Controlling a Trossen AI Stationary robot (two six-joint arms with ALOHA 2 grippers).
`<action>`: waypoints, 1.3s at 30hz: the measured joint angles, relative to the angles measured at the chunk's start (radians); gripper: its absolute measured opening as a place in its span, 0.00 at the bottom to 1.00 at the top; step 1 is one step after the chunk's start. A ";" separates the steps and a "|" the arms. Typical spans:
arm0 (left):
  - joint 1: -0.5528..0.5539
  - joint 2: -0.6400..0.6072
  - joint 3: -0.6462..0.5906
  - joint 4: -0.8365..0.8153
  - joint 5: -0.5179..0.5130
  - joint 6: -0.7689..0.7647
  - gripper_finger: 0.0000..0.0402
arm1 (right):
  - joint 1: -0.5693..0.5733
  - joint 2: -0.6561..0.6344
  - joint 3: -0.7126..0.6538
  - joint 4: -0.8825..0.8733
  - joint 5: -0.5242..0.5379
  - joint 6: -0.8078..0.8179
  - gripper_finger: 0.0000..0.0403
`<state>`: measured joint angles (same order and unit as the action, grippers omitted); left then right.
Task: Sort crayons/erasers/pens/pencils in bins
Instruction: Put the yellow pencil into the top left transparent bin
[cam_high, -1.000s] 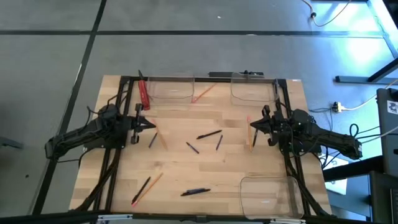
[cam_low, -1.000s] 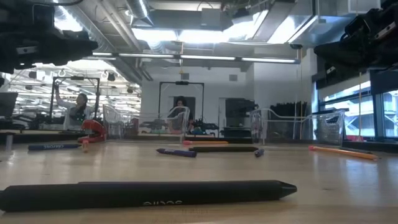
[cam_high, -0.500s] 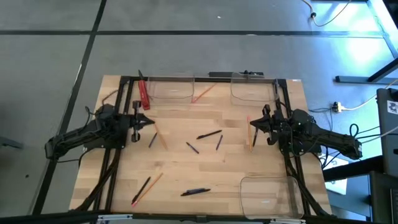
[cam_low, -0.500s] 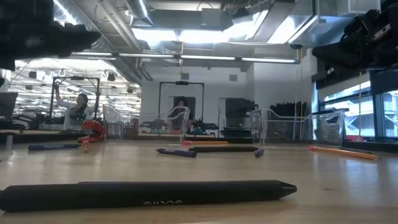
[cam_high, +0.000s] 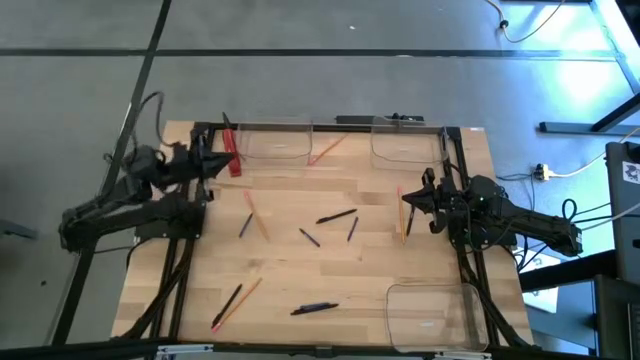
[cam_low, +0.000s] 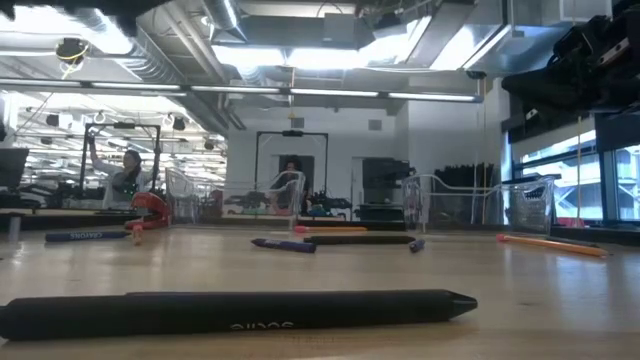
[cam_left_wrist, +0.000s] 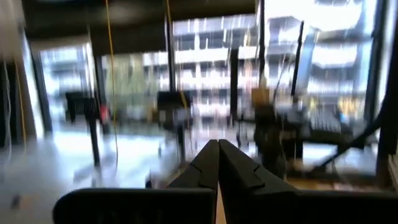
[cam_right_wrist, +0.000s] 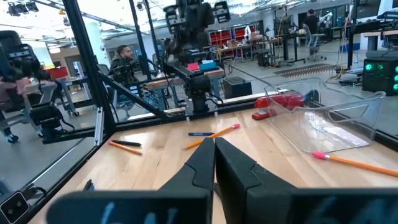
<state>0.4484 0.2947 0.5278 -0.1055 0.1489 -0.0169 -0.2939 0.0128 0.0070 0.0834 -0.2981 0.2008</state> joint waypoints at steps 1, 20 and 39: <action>0.000 0.055 0.046 -0.046 -0.001 -0.005 0.00 | 0.000 0.000 0.000 0.000 0.000 0.000 0.04; -0.034 0.639 0.613 -1.036 -0.001 -0.846 0.00 | 0.000 0.000 0.005 0.137 -0.017 0.109 0.04; -0.059 0.639 0.591 -0.999 -0.017 -1.076 0.00 | 0.000 0.360 0.553 -0.345 -0.017 0.081 0.04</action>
<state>0.3893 0.9338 1.1187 -1.1042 0.1322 -1.0931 -0.2939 0.3730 0.5598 -0.2614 -0.3155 0.2819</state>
